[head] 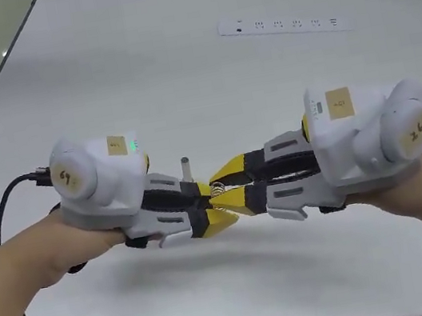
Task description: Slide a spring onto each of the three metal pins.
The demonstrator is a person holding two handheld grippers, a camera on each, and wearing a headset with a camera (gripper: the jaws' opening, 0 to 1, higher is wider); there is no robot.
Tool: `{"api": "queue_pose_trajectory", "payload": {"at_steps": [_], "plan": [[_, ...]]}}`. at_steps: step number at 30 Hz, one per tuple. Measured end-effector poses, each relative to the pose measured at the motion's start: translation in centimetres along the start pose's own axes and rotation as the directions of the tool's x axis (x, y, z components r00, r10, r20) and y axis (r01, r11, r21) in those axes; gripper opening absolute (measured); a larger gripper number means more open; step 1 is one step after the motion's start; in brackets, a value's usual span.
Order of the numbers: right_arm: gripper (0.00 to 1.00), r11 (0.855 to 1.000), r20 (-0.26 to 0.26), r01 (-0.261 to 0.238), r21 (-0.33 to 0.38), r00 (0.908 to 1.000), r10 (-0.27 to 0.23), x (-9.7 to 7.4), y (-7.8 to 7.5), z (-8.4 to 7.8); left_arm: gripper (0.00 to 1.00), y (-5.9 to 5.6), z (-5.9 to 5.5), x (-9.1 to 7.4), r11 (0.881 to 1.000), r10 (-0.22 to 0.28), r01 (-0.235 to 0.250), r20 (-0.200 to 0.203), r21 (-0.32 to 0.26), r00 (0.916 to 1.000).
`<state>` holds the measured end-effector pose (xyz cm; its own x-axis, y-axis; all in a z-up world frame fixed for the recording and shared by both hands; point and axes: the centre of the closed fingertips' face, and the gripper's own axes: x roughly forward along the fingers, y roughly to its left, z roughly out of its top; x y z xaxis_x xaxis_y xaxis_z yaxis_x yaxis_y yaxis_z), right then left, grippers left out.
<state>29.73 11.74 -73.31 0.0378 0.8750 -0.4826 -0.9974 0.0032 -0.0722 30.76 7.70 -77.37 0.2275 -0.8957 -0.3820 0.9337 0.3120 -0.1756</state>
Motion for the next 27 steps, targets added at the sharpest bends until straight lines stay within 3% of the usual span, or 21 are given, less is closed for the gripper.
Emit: {"api": "queue_pose_trajectory", "payload": {"at_steps": [15,27], "plan": [[0.07,0.999,0.028,0.025,0.028,0.9993,-0.026,-0.3,-0.6,0.5,0.11,0.1,-0.1,-0.3,0.999,0.026,-0.025,0.008,-0.038,0.9996],[0.07,0.998,0.015,0.056,0.035,0.9983,-0.057,-0.8,-1.3,-0.1,0.25,0.5,-0.2,-1.1,0.996,0.063,-0.061,0.029,-0.068,0.9976]]}}
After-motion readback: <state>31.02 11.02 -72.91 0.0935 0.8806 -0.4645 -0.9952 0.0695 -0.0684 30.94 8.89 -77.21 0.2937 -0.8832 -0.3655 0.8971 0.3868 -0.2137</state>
